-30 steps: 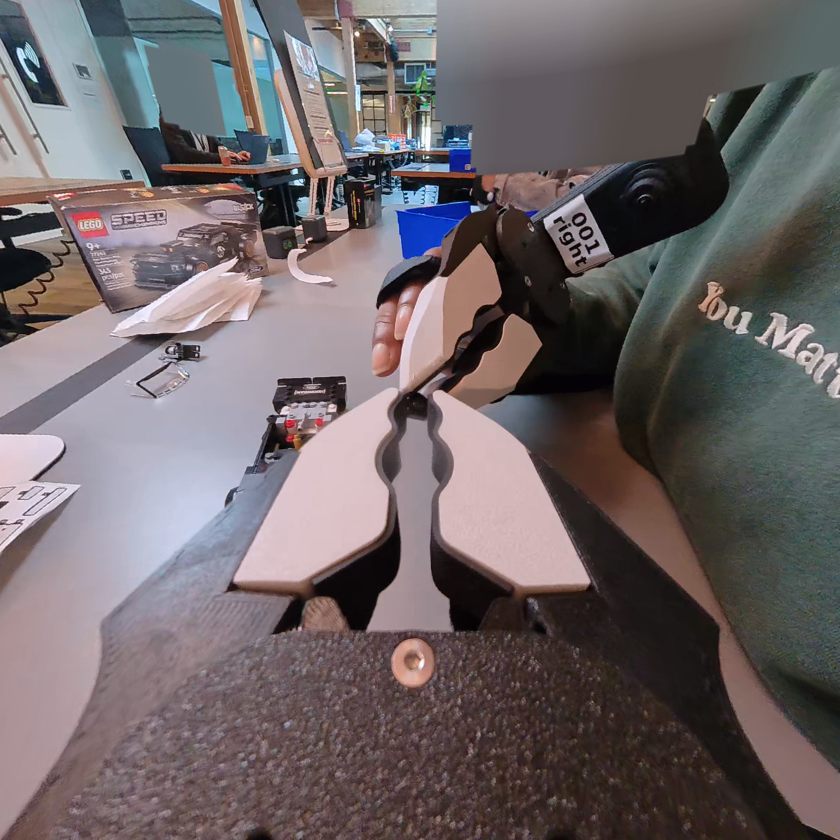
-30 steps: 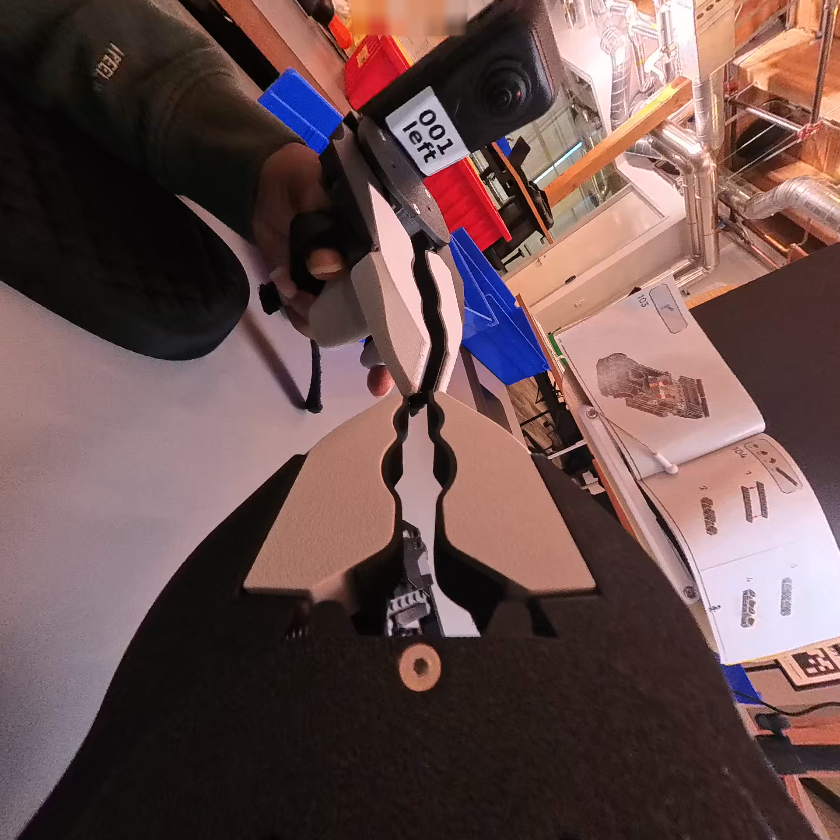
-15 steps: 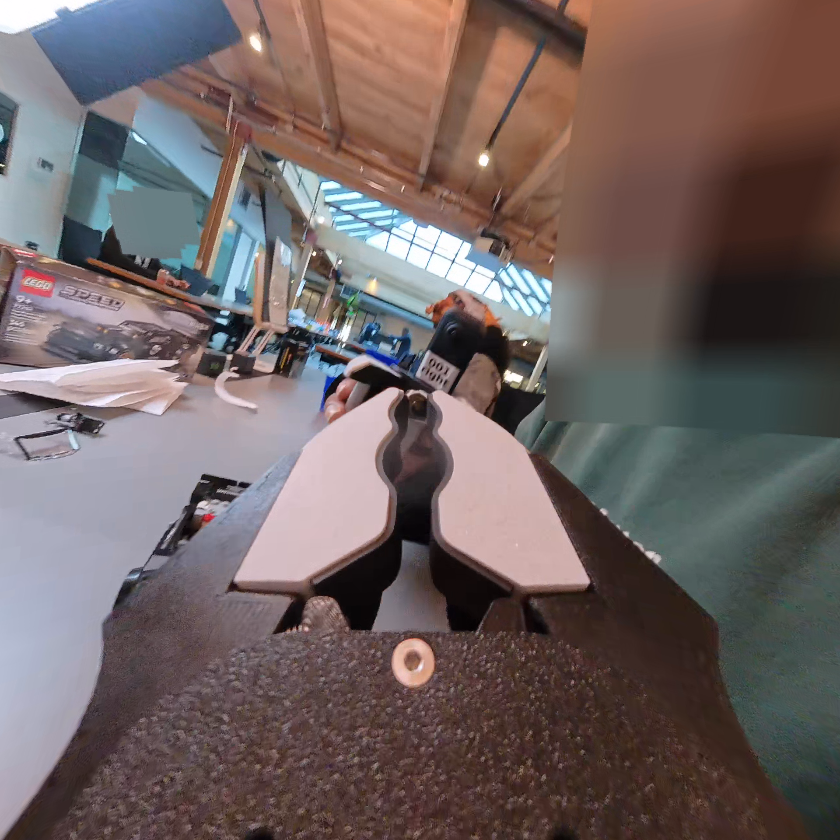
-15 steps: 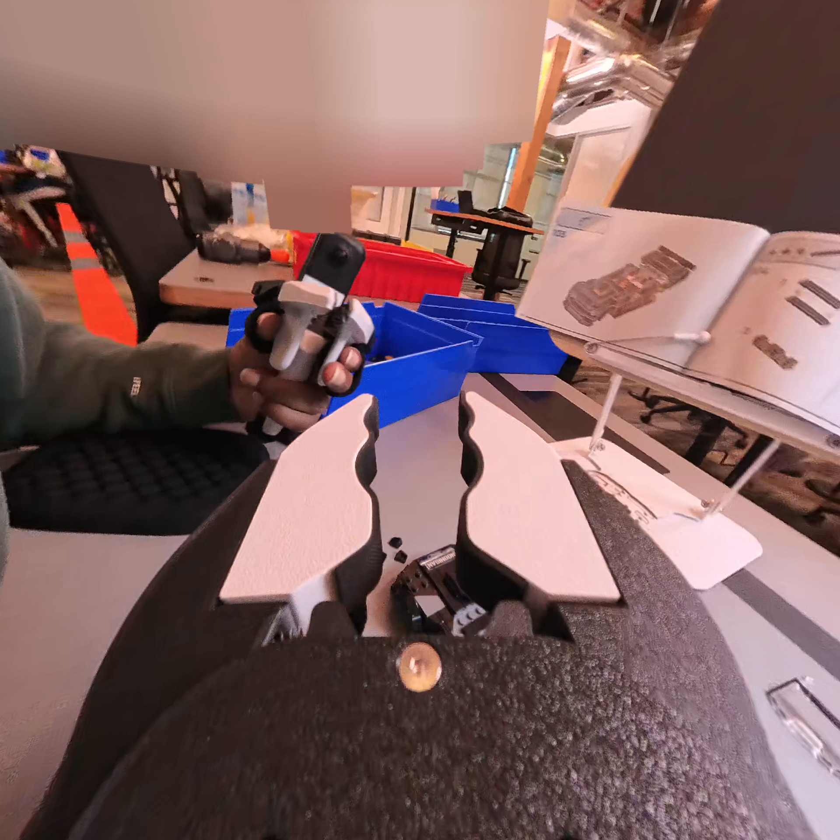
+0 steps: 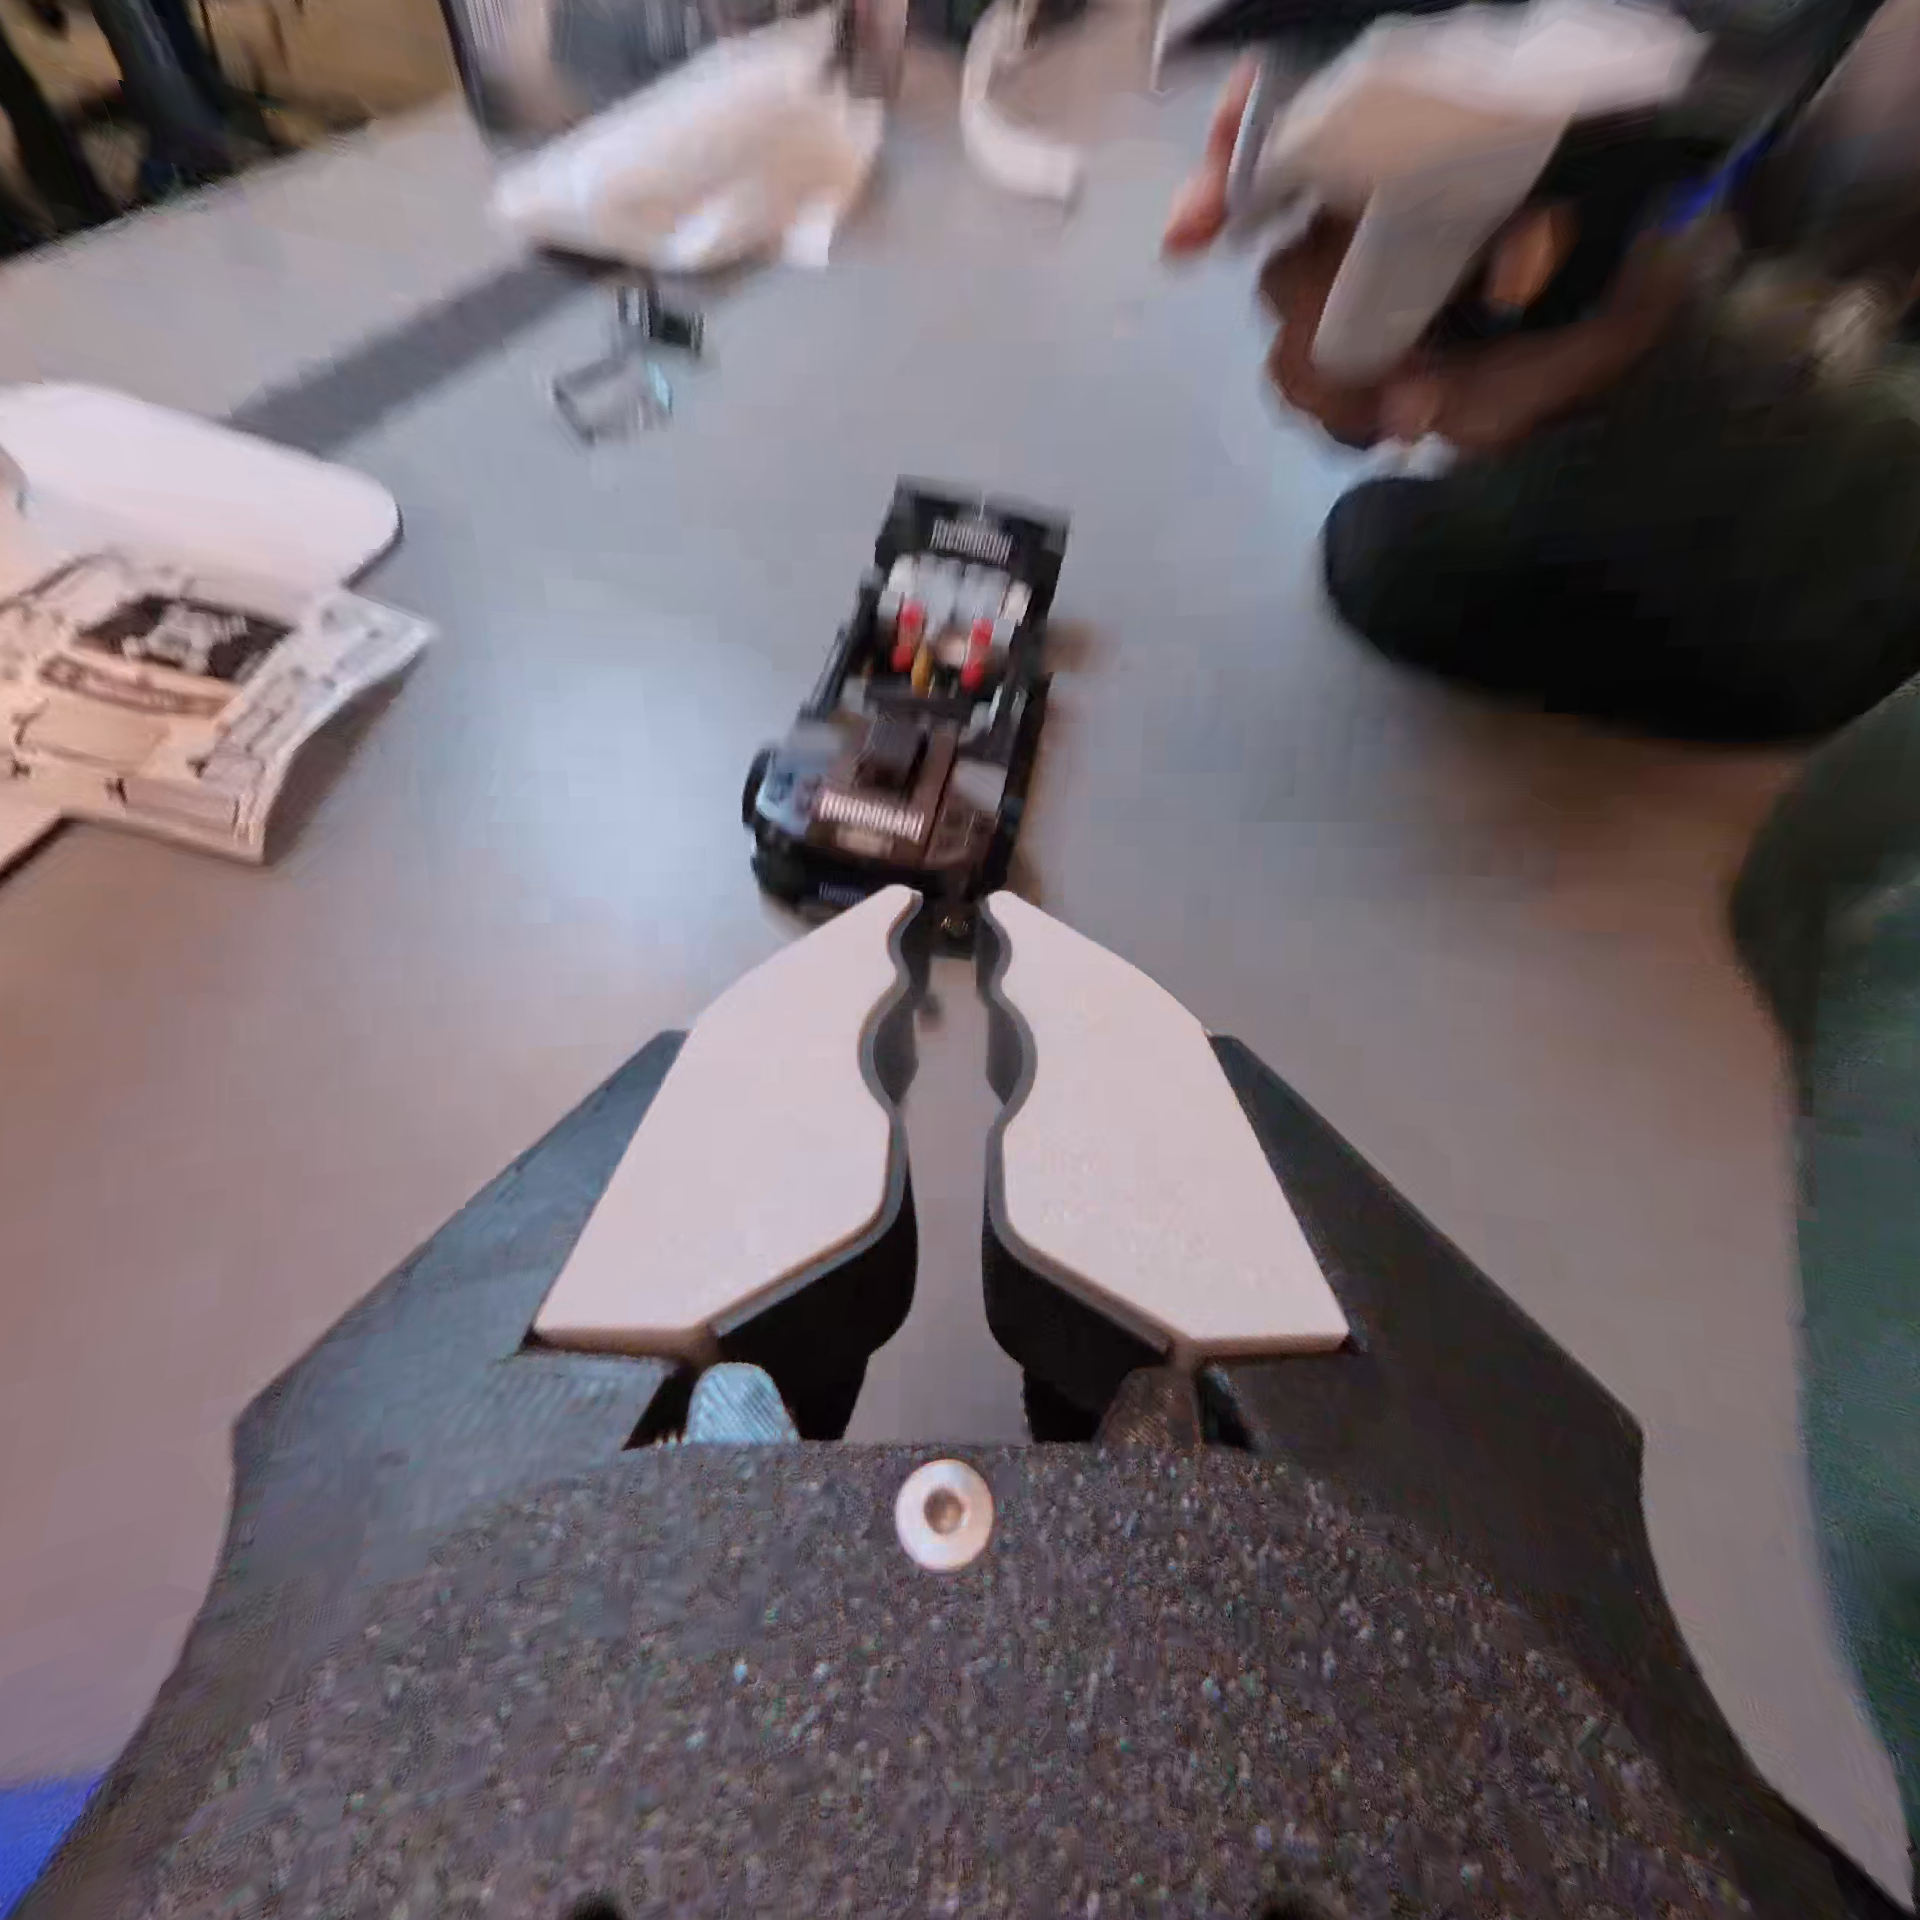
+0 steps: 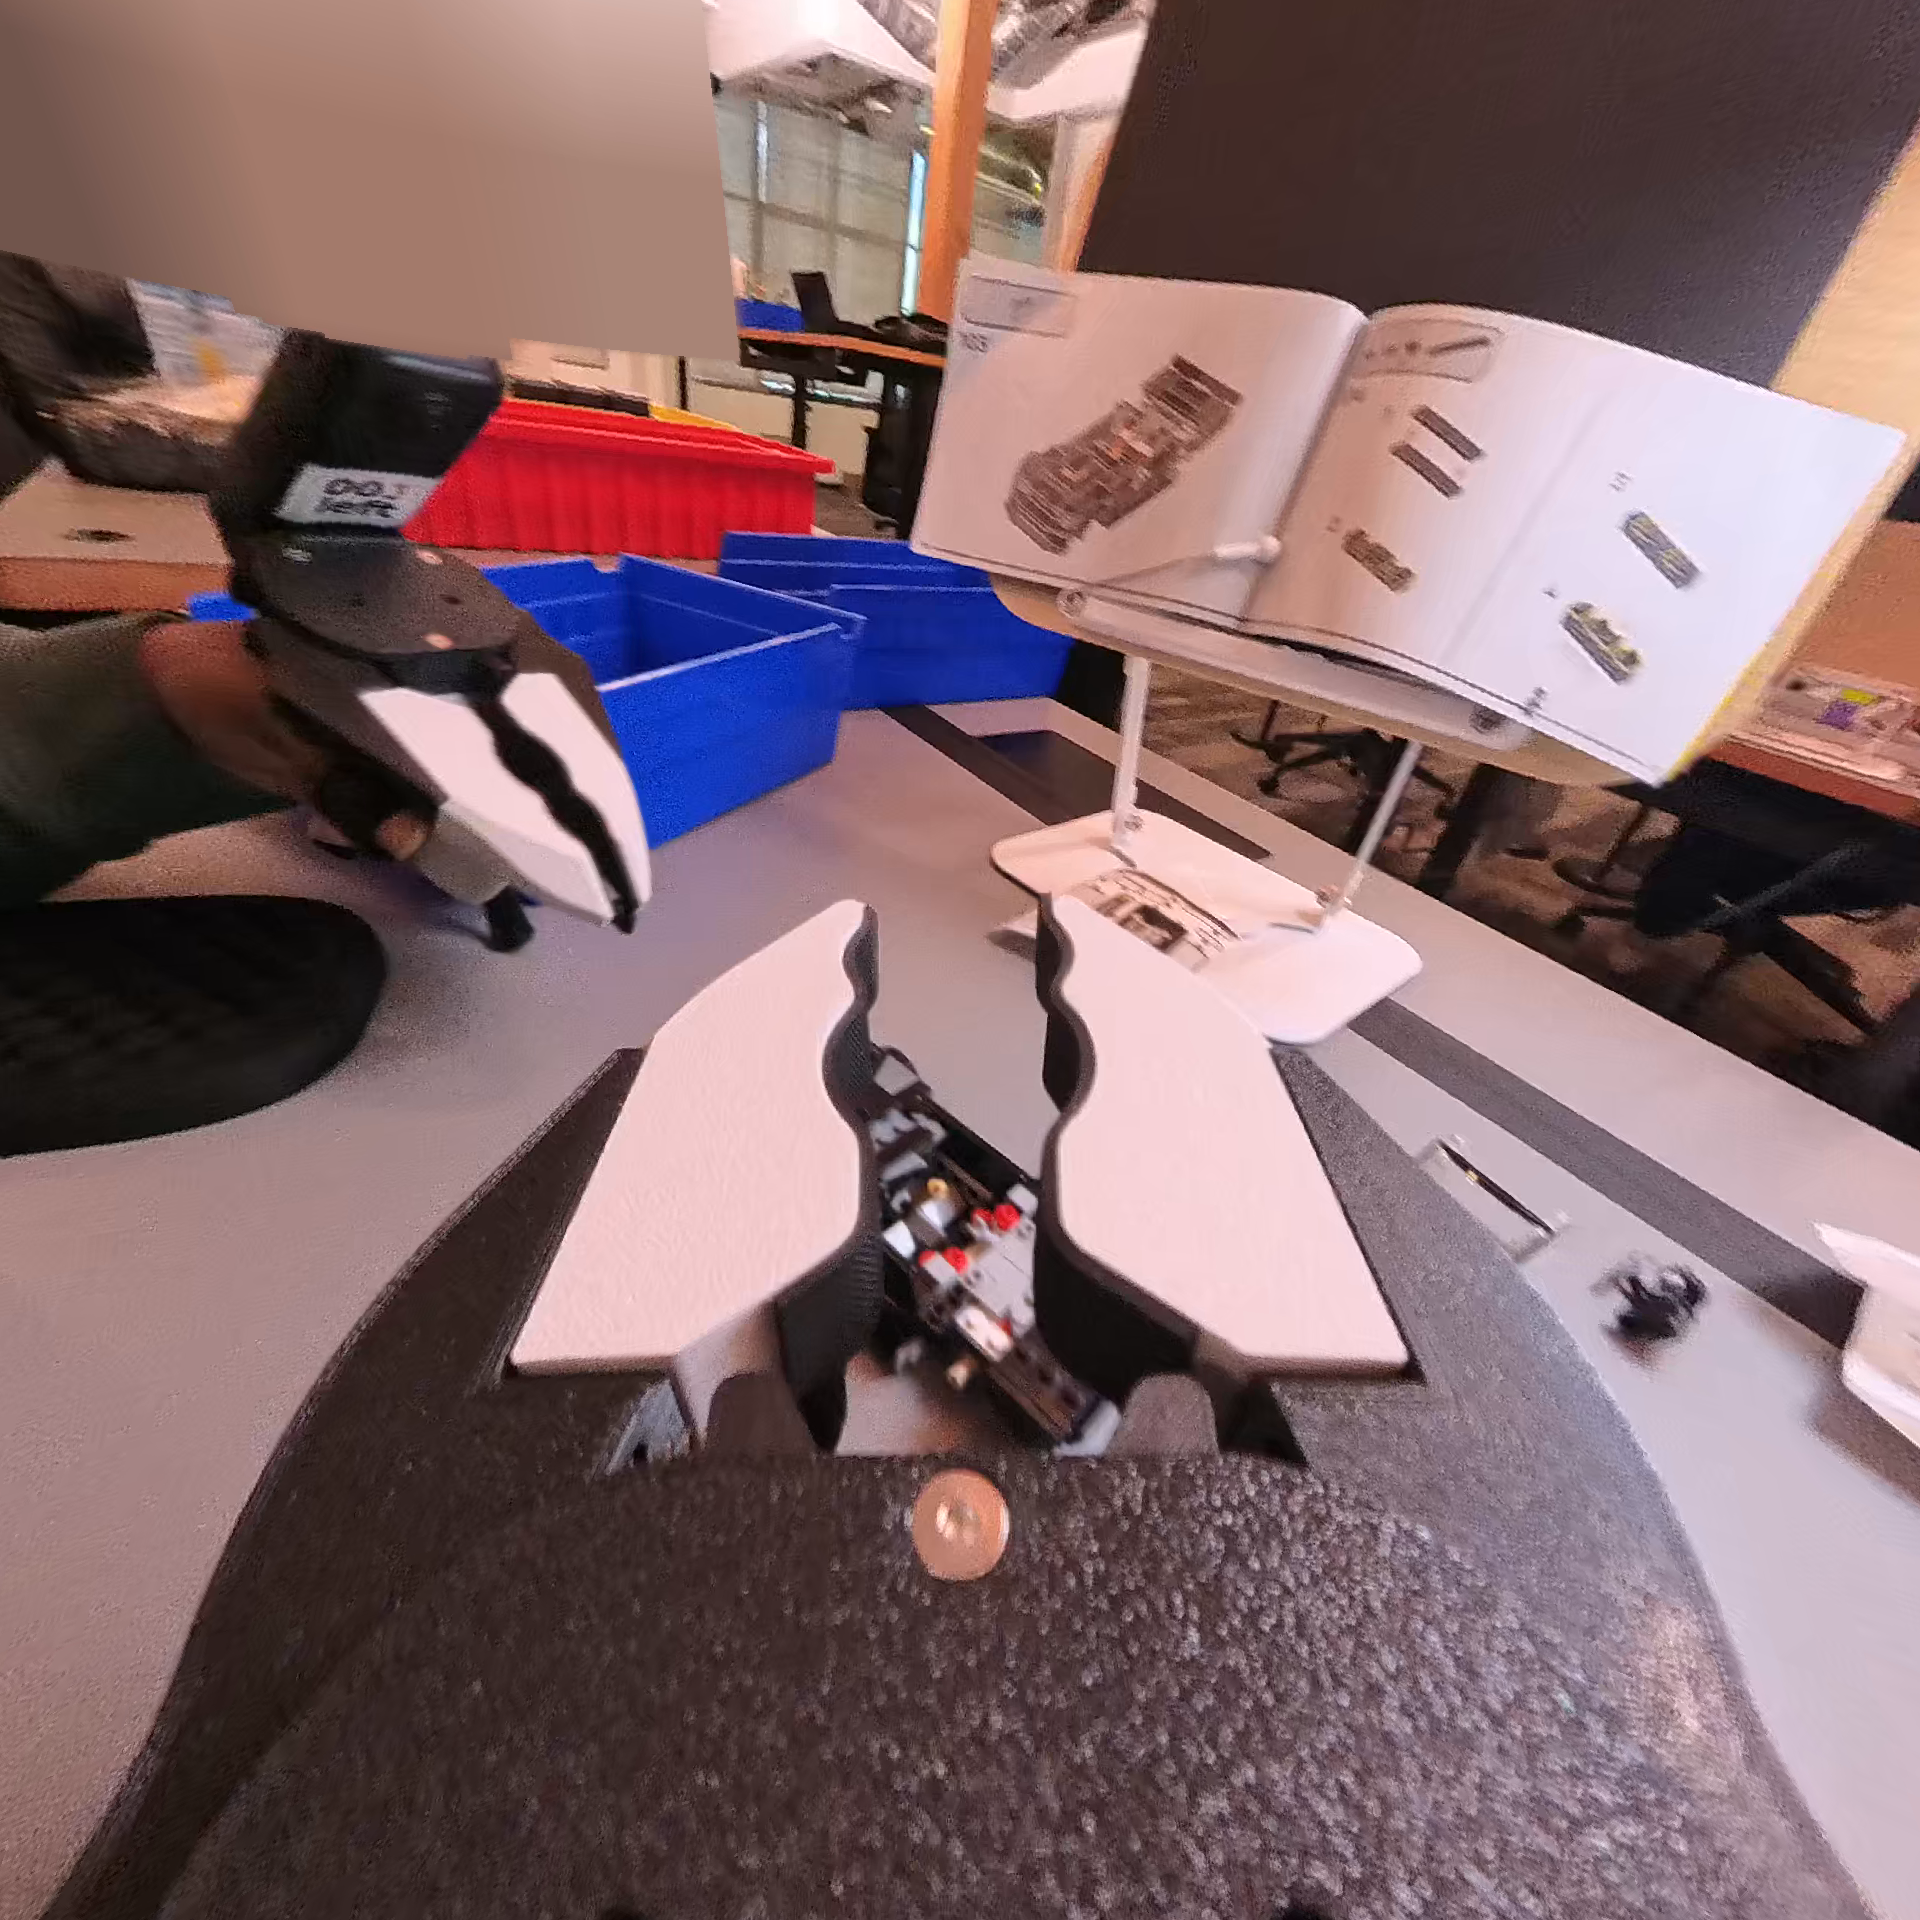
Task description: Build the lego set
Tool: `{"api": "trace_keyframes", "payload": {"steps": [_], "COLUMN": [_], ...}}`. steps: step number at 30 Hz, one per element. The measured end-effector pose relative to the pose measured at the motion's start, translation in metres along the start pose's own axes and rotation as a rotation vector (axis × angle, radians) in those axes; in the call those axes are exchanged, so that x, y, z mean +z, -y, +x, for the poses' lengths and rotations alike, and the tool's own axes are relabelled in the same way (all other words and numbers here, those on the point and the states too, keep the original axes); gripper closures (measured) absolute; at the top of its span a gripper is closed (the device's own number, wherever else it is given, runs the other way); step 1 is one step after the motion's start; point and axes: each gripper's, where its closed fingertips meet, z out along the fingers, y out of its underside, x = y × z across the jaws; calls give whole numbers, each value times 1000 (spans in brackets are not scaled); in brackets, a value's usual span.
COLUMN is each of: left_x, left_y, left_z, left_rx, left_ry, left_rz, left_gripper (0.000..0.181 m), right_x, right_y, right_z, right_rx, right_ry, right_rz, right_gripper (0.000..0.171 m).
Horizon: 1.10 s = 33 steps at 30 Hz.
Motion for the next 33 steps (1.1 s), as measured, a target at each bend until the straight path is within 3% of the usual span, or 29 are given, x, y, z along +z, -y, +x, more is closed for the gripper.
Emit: {"api": "trace_keyframes", "payload": {"steps": [5,8,16,20,23,25,28,31,33], "left_x": [27,36,38,38,31,14,-43,-124,-180], "left_y": [-44,-61,-67,-71,-54,-25,28,53,44], "left_z": [10,13,13,17,24,35,34,-13,-64], "left_rx": [161,215,233,233,205,160,102,87,58], "left_ry": [36,32,27,11,-4,-29,20,286,537], "left_rz": [-295,-389,-412,-408,-315,-174,59,136,55], "left_gripper": [173,173,172,154,140,135,135,139,146], "right_x": [-16,-22,-30,-35,-40,-44,-54,-62,-65], "right_y": [-14,-20,-21,-23,-26,-28,-30,-32,-31], "right_z": [19,24,30,35,41,47,58,68,72], "right_rx": [-11,-18,-29,-13,-2,5,19,35,47], "right_ry": [-82,-108,-150,-179,-214,-247,-307,-355,-372], "right_rz": [-50,-70,-71,-71,-76,-83,-83,-78,-69], "right_gripper": [144,144,144,144,143,140,137,134,133]}}
